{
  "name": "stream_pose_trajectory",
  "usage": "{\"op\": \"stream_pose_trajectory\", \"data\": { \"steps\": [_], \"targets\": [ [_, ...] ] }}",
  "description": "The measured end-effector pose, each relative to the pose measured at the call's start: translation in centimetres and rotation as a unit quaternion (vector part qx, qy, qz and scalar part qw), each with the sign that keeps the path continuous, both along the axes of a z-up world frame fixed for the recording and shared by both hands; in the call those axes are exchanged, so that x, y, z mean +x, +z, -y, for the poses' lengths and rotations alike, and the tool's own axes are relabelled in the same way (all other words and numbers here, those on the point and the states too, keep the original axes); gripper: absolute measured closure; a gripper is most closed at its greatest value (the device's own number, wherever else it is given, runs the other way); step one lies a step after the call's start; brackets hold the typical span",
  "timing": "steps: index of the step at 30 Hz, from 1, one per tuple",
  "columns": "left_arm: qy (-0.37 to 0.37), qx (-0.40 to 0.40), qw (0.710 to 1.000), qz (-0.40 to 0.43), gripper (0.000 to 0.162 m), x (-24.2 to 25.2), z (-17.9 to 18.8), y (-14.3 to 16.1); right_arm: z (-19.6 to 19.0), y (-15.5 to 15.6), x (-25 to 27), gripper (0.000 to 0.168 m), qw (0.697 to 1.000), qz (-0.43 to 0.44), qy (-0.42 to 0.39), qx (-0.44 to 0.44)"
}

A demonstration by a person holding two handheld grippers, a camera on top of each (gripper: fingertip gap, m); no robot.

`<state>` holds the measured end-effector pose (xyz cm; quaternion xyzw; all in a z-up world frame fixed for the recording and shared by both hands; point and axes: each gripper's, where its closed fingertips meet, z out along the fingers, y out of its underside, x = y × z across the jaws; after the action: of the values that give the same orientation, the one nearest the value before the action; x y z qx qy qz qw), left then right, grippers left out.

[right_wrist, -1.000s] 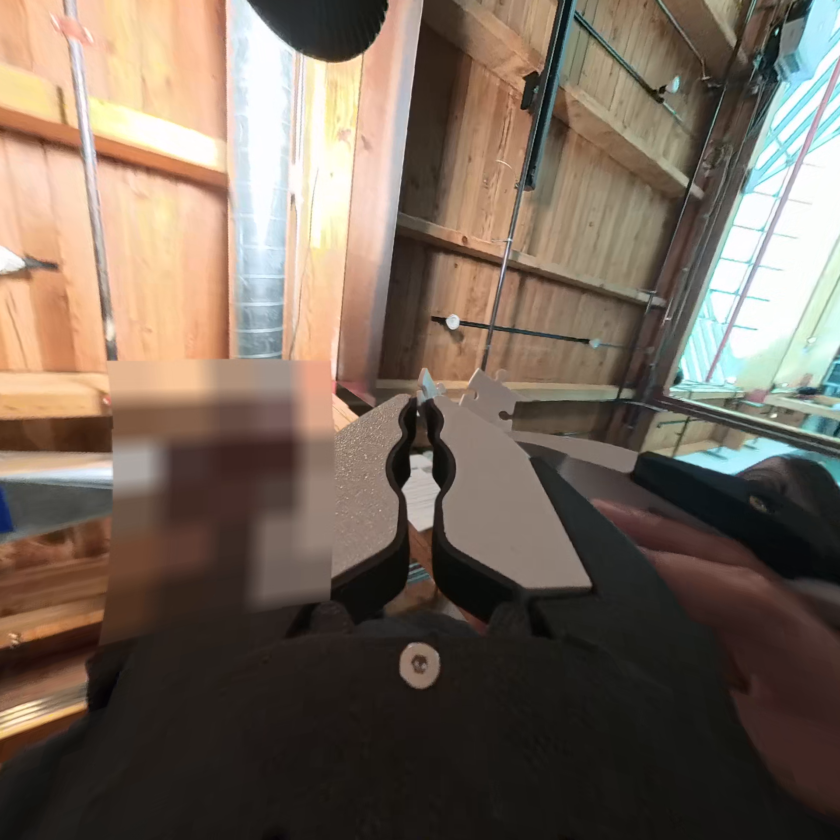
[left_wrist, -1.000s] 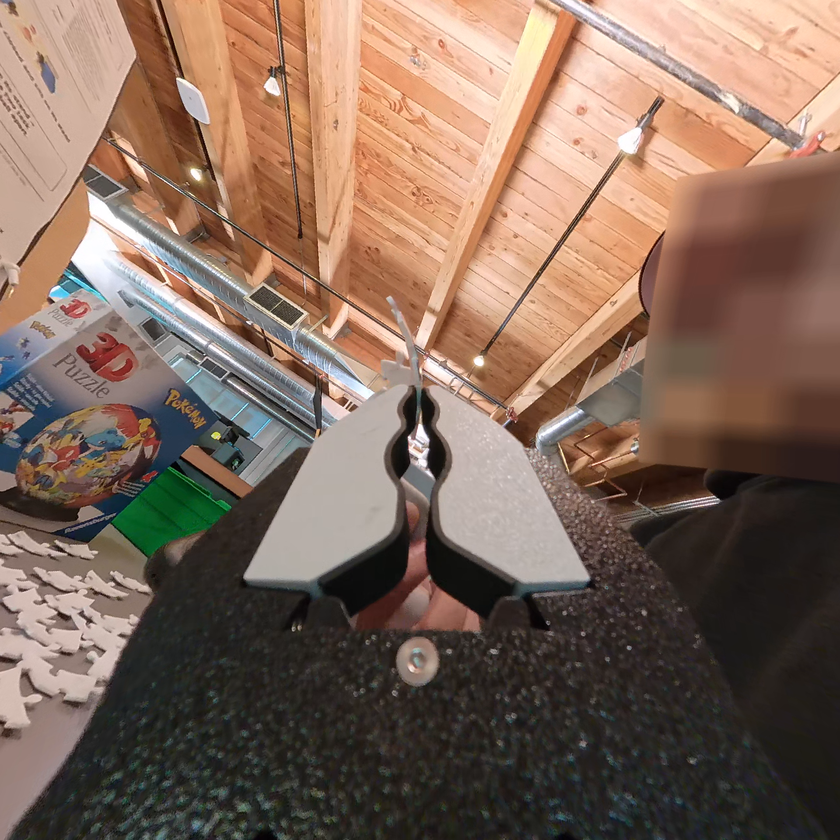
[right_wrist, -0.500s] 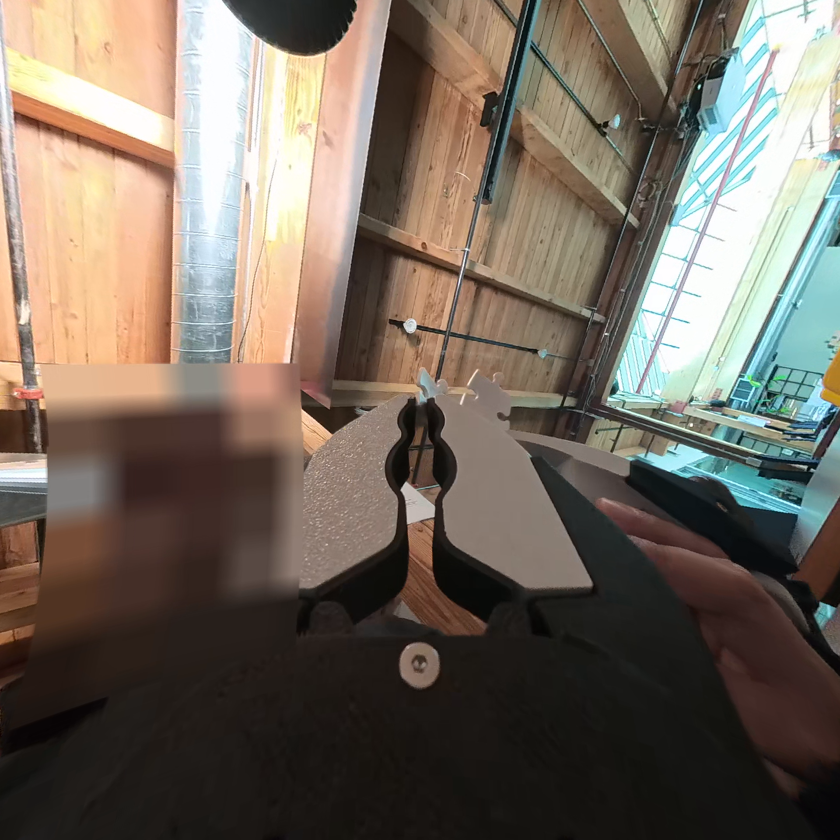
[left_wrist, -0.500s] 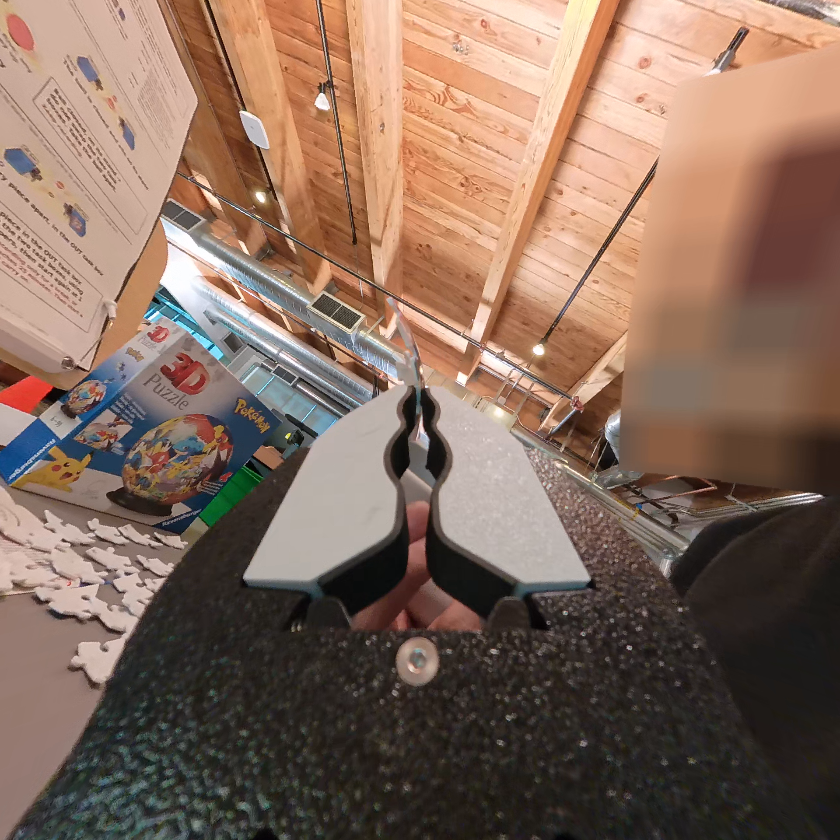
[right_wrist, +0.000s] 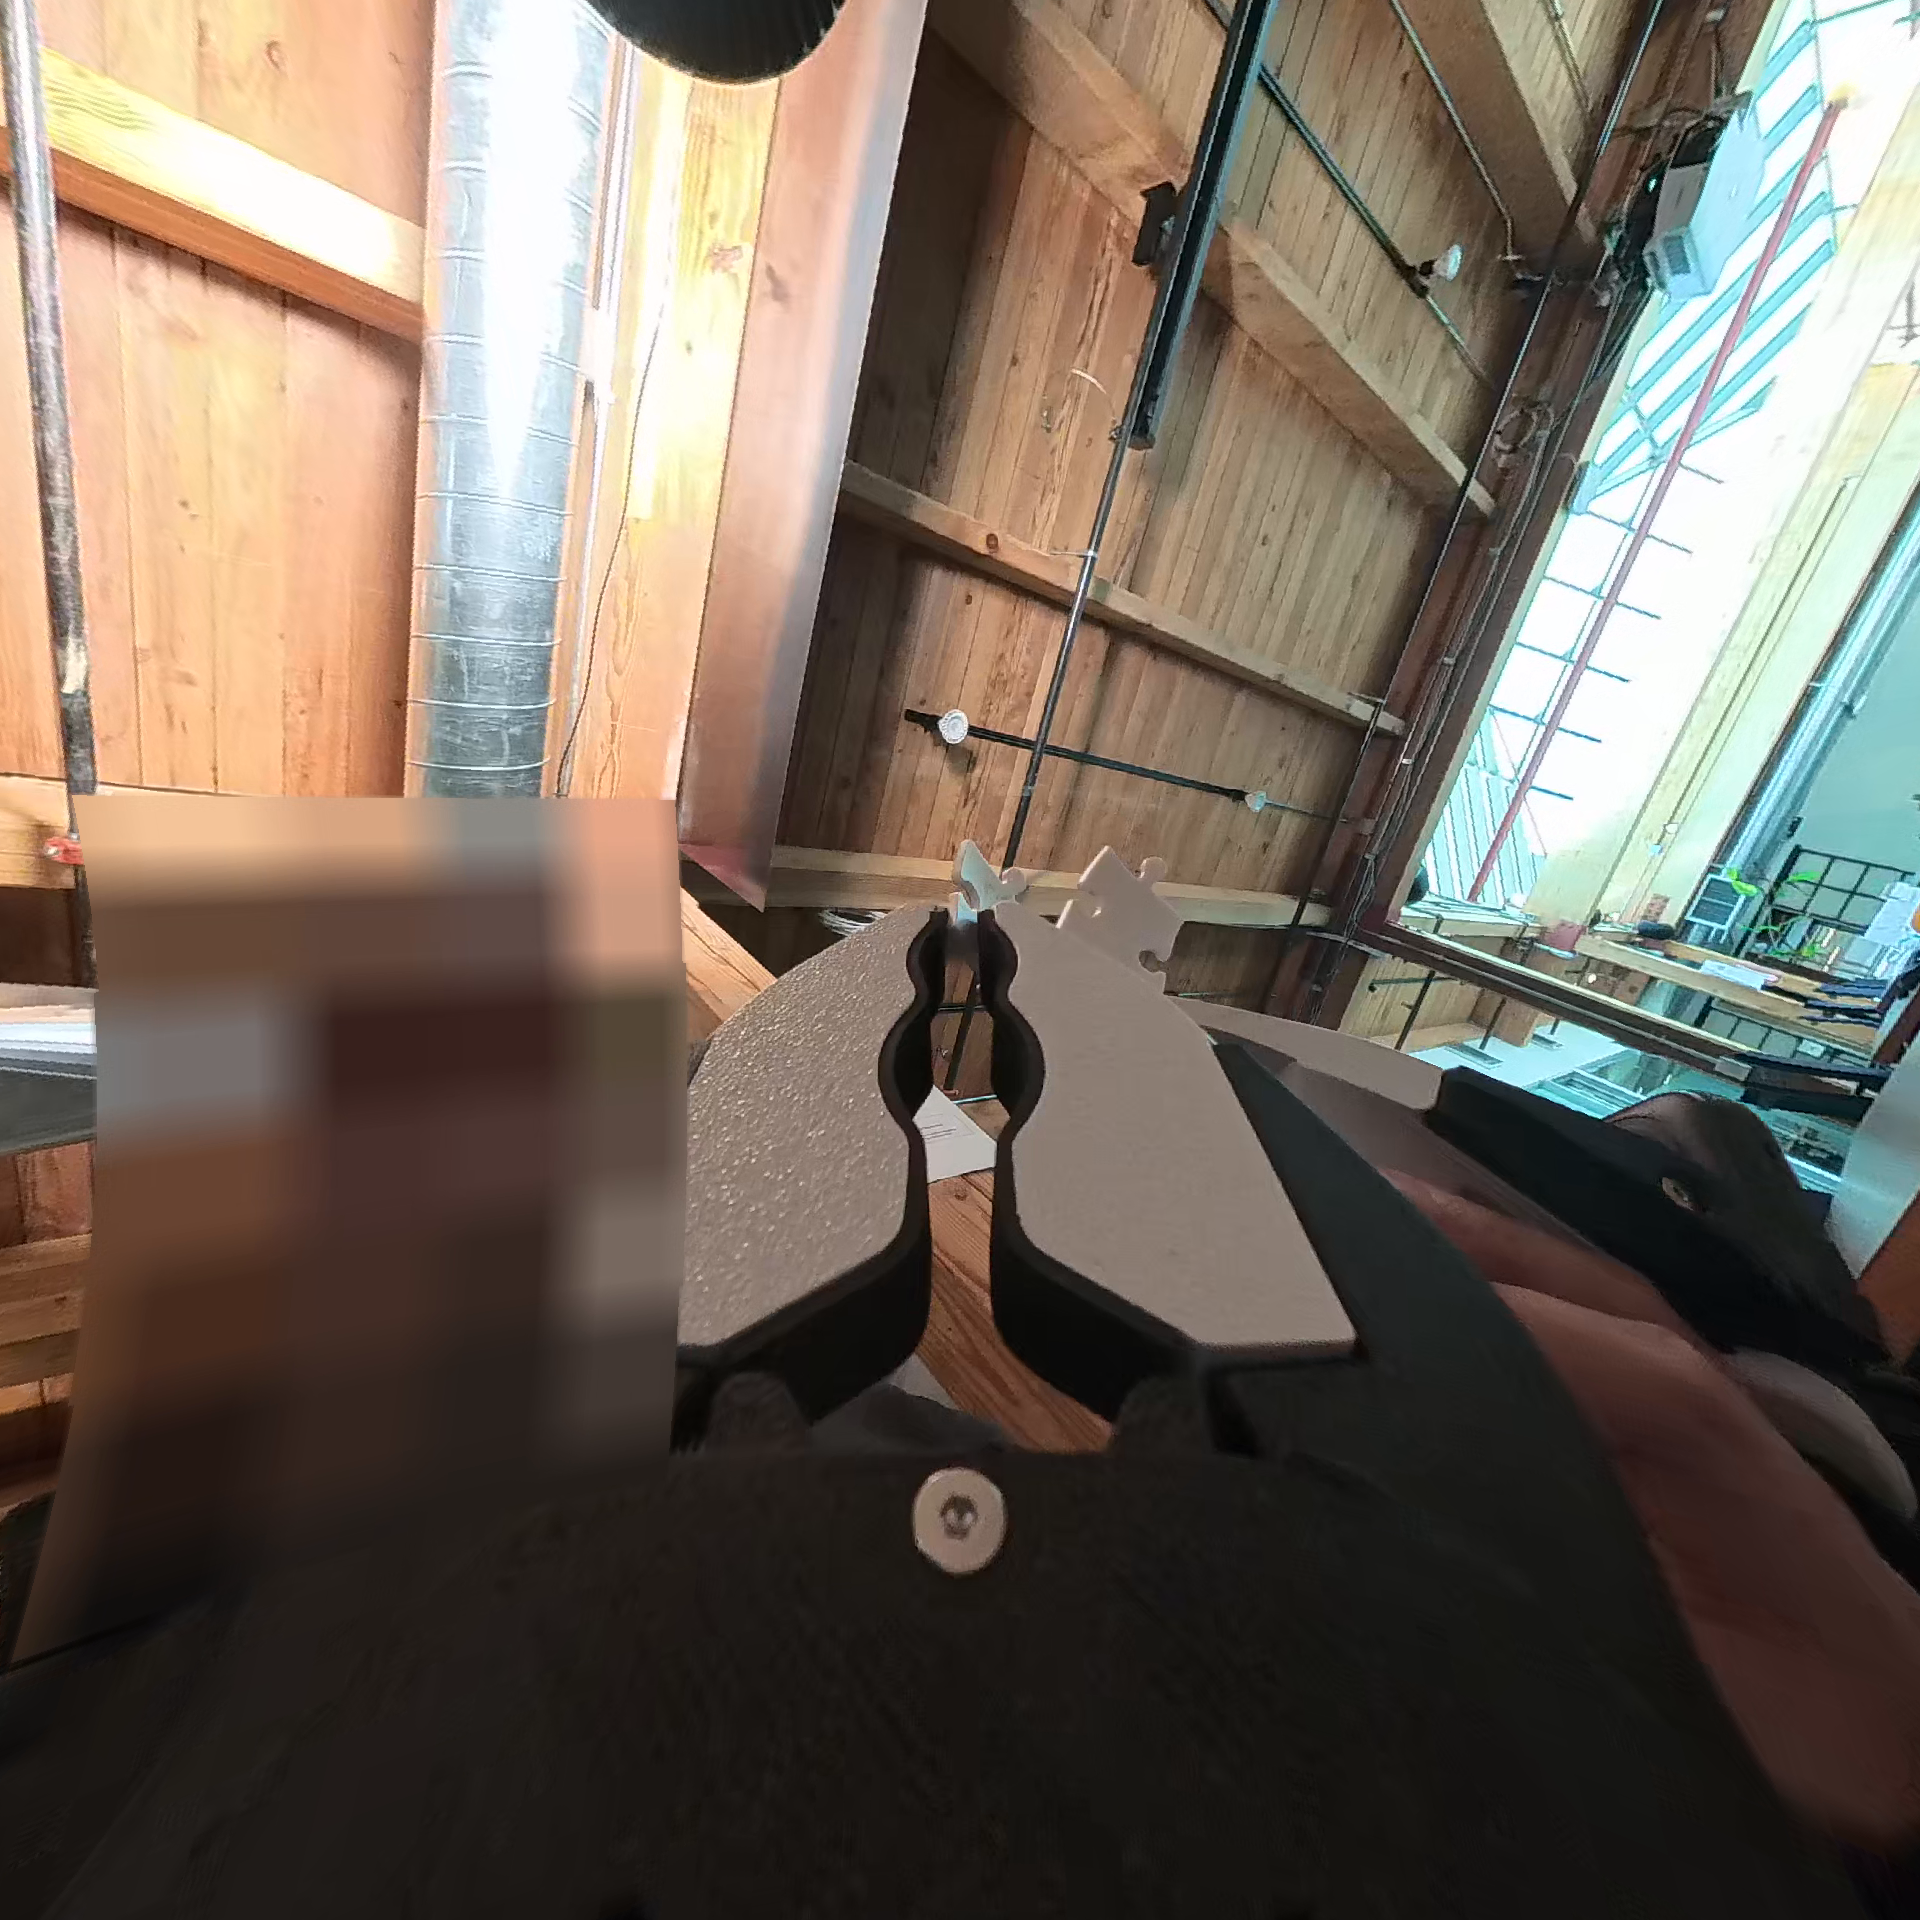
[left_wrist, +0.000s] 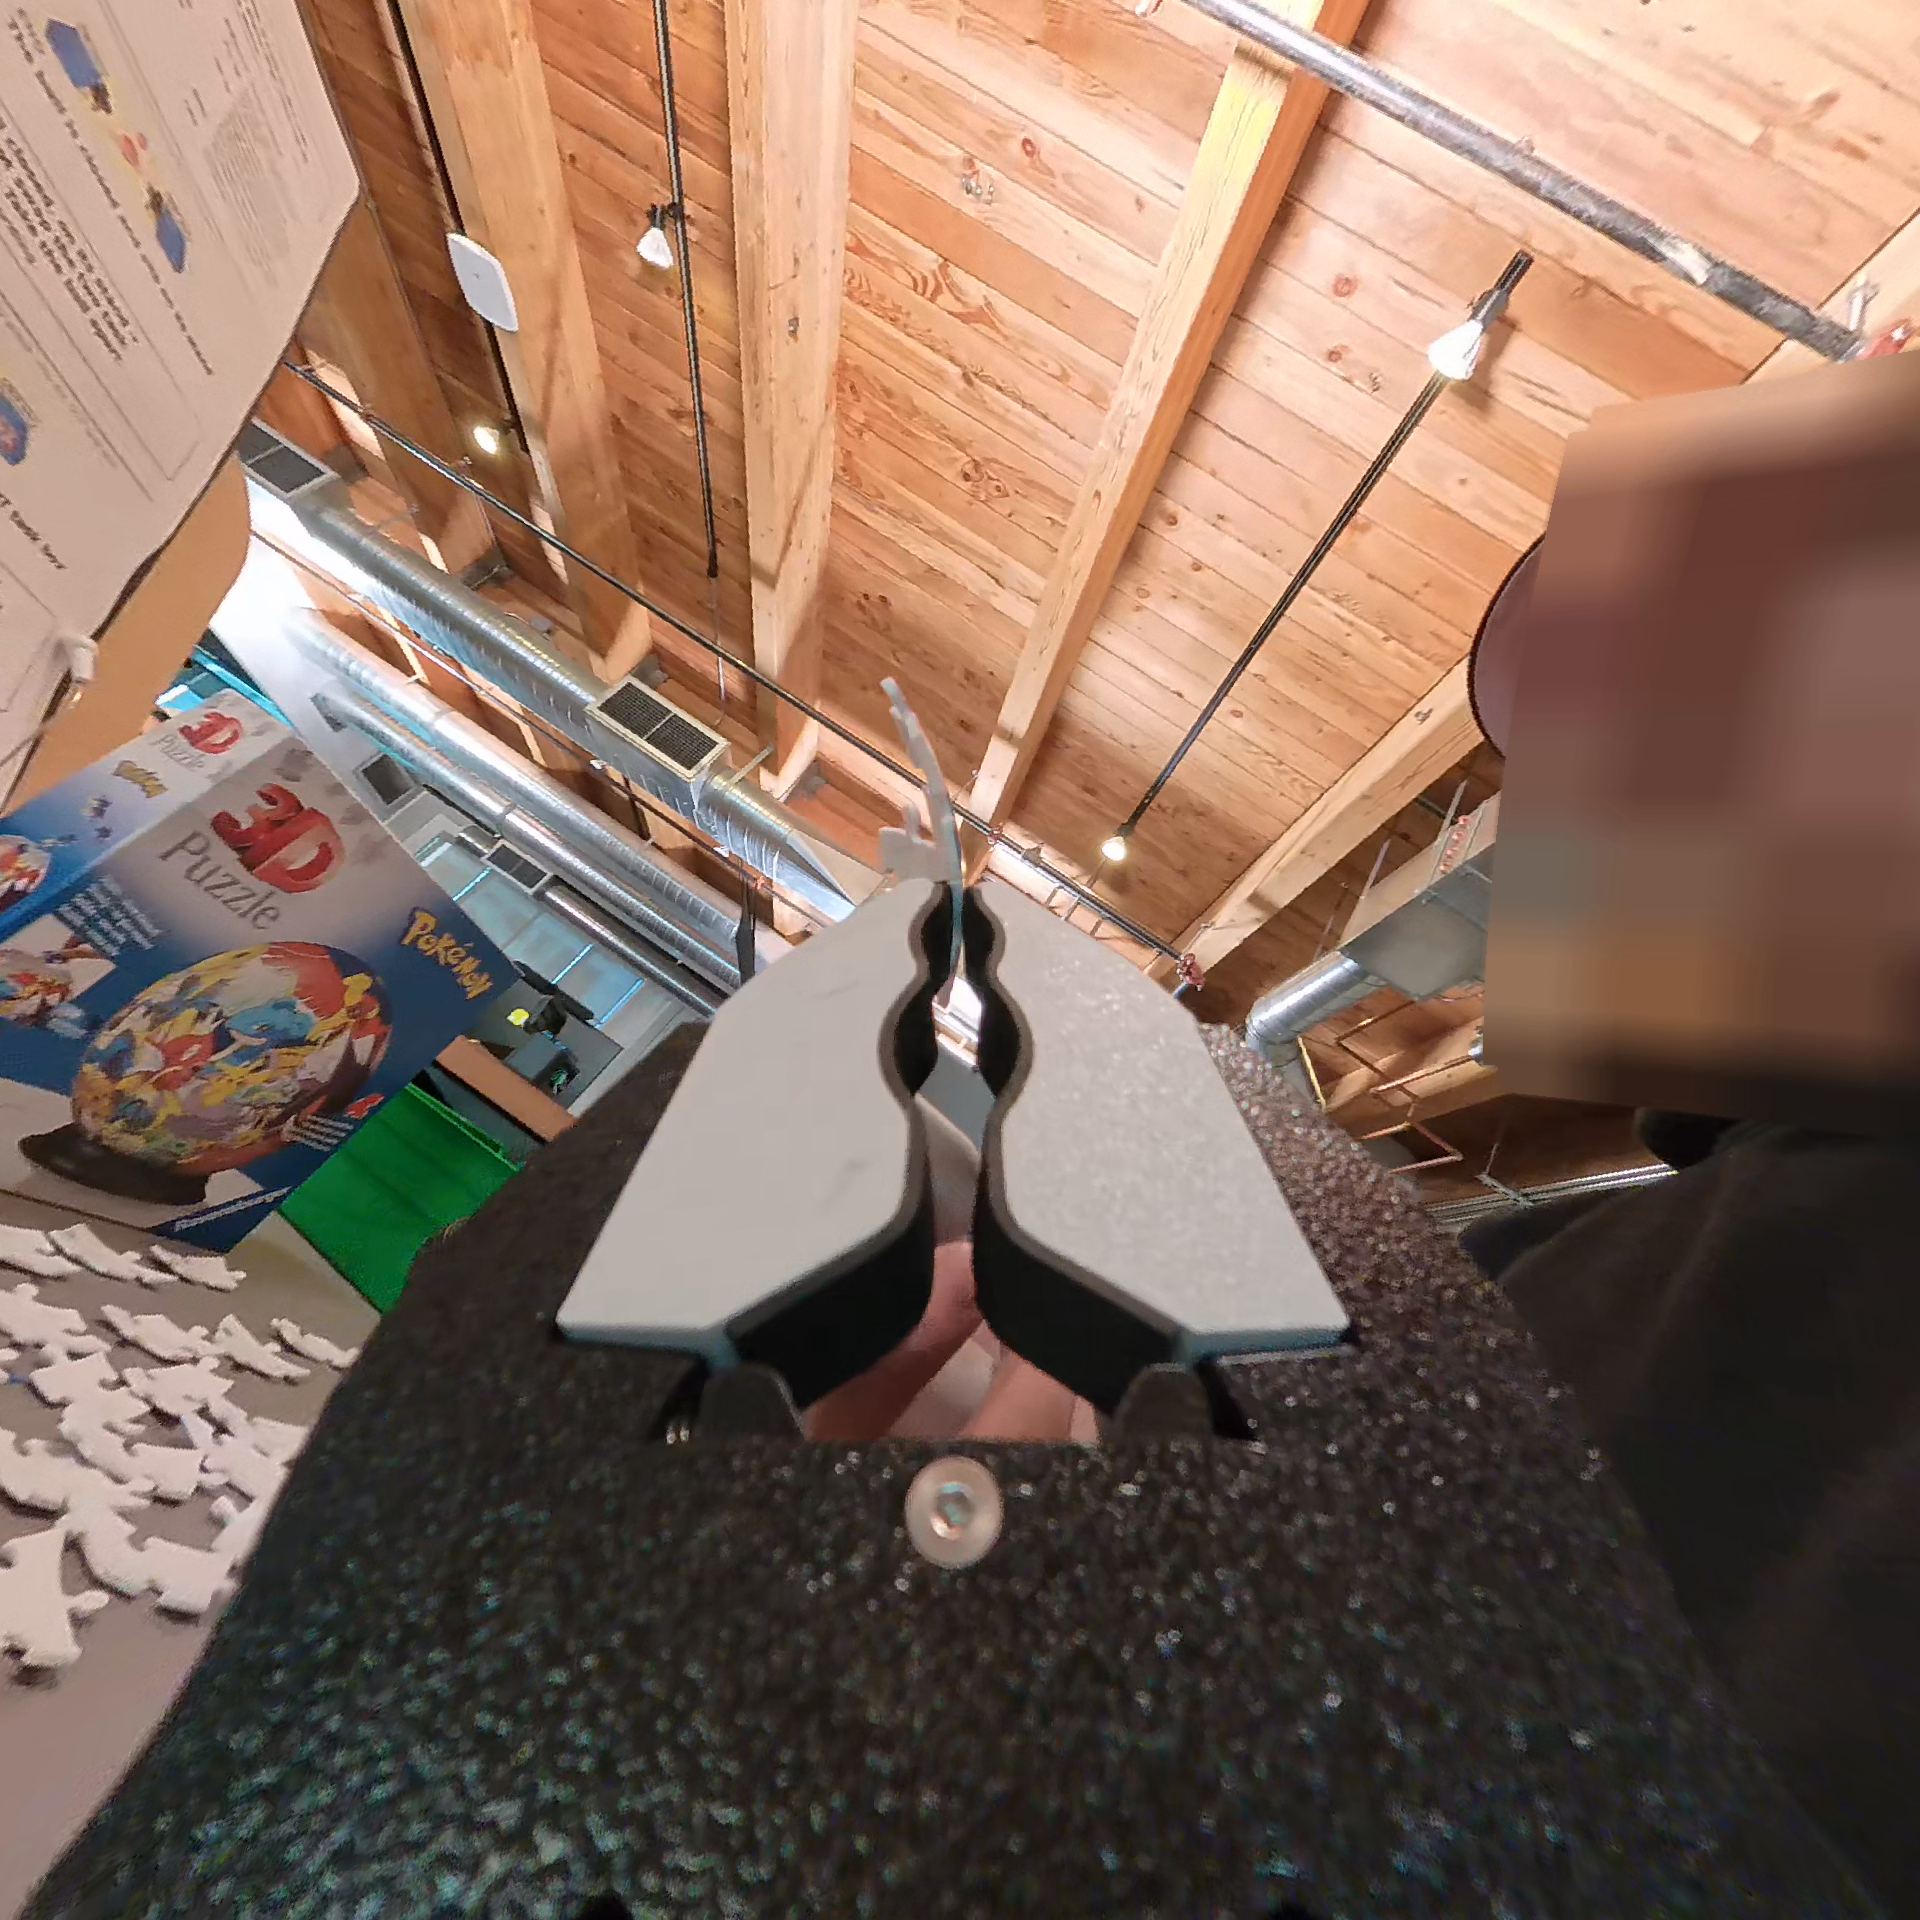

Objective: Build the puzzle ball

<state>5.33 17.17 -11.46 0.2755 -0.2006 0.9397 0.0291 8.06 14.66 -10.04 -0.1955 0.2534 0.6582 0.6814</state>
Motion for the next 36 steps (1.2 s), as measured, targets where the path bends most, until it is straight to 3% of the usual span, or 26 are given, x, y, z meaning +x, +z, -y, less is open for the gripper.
{"op": "stream_pose_trajectory", "data": {
  "steps": [1, 17, 28, 32, 36],
  "targets": [
    [-0.001, 0.000, 1.000, 0.001, 0.161, 0.0, 0.0, 0.0, 0.0, 0.0, -0.1, 0.163, 1.000, 0.002, 0.002, -0.001],
    [0.054, 0.059, 0.997, 0.002, 0.160, 0.2, -0.3, -0.2, -0.3, -0.4, 0.3, 0.163, 0.995, -0.075, 0.063, 0.024],
    [0.010, -0.004, 1.000, 0.008, 0.161, -0.2, -0.3, 0.4, -0.1, 0.1, -0.1, 0.162, 0.999, -0.021, 0.029, 0.020],
    [-0.004, -0.023, 1.000, 0.016, 0.161, -0.4, -0.3, 0.7, -0.3, 0.0, 0.0, 0.141, 1.000, -0.009, 0.009, 0.007],
    [0.003, -0.017, 1.000, 0.015, 0.161, -0.4, -0.4, 0.8, -0.3, -0.2, 0.1, 0.130, 0.998, 0.044, -0.036, -0.027]
  ]
}}
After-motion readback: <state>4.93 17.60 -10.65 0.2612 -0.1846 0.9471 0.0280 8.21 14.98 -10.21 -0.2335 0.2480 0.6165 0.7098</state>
